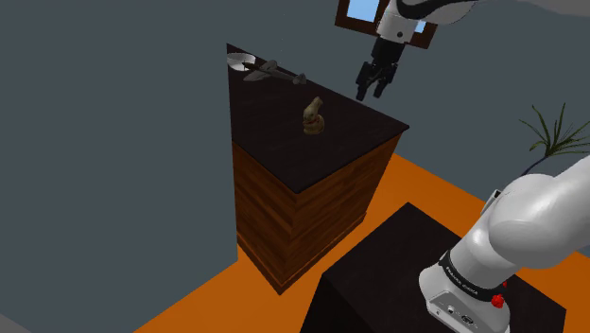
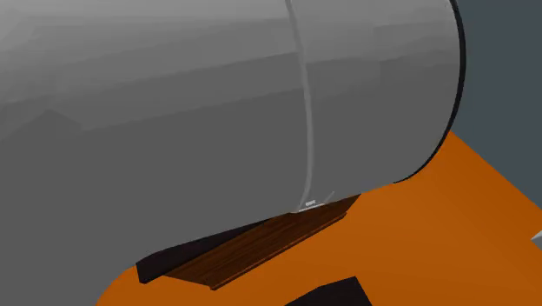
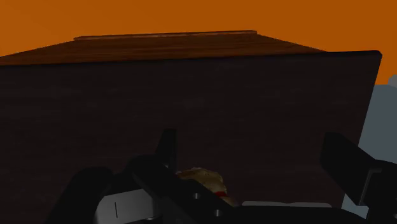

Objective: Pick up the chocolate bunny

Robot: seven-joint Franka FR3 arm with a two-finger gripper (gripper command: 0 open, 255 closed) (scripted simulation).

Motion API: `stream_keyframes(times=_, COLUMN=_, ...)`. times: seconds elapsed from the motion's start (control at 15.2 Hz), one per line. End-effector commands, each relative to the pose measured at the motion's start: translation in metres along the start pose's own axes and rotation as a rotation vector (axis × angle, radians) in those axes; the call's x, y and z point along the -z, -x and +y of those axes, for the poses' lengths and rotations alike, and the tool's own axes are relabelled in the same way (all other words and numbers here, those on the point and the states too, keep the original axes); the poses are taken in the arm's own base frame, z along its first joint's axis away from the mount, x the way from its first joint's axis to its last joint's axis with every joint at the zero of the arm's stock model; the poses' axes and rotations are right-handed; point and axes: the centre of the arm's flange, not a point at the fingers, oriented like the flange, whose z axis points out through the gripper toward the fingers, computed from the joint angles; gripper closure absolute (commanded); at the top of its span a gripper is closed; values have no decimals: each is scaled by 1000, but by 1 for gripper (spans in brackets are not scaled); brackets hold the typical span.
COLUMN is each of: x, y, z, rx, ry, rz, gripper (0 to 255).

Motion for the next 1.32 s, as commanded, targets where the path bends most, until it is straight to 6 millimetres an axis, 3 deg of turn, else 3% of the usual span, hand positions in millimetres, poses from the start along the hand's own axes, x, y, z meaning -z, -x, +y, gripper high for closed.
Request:
stream_keyframes(times=0.0, x=-7, y=-26, z=10, rx=8, ry=-38, rz=-8, gripper=0)
stream_keyframes(times=0.99, x=-79, y=-220, z=71, rx=64, ry=-319, rz=-64, gripper=0)
stream_keyframes(times=1.25, x=-100, y=-219, z=73, rx=64, ry=-319, rz=-64, gripper=0)
